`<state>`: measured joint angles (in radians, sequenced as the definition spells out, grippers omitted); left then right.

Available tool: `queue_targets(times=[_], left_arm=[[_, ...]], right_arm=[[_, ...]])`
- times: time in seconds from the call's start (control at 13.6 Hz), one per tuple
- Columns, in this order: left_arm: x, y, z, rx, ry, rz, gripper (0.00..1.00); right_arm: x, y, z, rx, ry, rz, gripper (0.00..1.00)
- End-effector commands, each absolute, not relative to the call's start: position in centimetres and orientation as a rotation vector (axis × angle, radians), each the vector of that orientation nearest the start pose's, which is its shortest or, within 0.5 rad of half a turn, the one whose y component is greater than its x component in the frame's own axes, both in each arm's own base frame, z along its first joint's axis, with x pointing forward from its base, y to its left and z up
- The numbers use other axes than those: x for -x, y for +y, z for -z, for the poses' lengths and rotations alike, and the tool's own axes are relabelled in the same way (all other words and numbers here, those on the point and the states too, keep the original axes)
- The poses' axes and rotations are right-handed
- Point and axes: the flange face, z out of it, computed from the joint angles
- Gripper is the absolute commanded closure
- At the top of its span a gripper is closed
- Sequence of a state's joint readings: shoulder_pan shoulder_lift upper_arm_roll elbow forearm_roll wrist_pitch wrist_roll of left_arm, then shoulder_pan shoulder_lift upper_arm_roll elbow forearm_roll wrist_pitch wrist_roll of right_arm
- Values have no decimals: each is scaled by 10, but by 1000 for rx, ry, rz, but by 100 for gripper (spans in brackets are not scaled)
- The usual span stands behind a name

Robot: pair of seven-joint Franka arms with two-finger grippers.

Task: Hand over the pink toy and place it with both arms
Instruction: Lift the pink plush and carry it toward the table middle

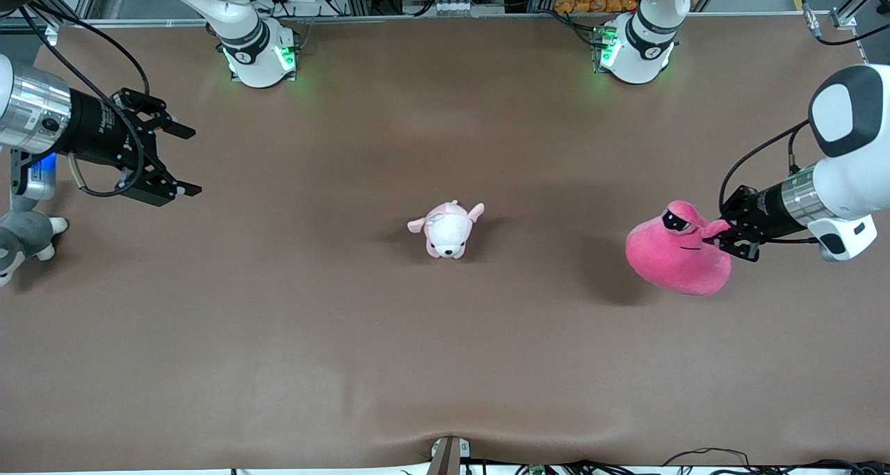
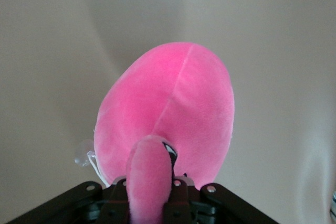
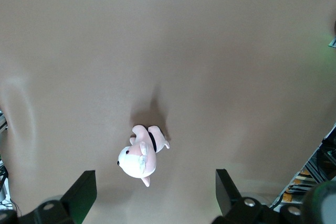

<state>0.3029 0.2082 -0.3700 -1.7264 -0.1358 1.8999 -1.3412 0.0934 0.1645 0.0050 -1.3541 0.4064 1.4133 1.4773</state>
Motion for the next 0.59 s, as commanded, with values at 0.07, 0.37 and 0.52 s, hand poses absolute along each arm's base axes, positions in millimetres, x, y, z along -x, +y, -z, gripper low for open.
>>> queue_targets(times=[0.07,0.37,0.52], left_arm=[[-614,-45,-475,2617,-1983,-272,100],[-603,-59,-495,2630,-1956,-262,100],[-595,-69,-506,2621,-1972,-306,100]], right_arm=[[-580,103,-630,2255,1789,-541,0],[-578,110,-630,2260,1784,-545,0],[-577,119,-630,2274,1772,-547,0]])
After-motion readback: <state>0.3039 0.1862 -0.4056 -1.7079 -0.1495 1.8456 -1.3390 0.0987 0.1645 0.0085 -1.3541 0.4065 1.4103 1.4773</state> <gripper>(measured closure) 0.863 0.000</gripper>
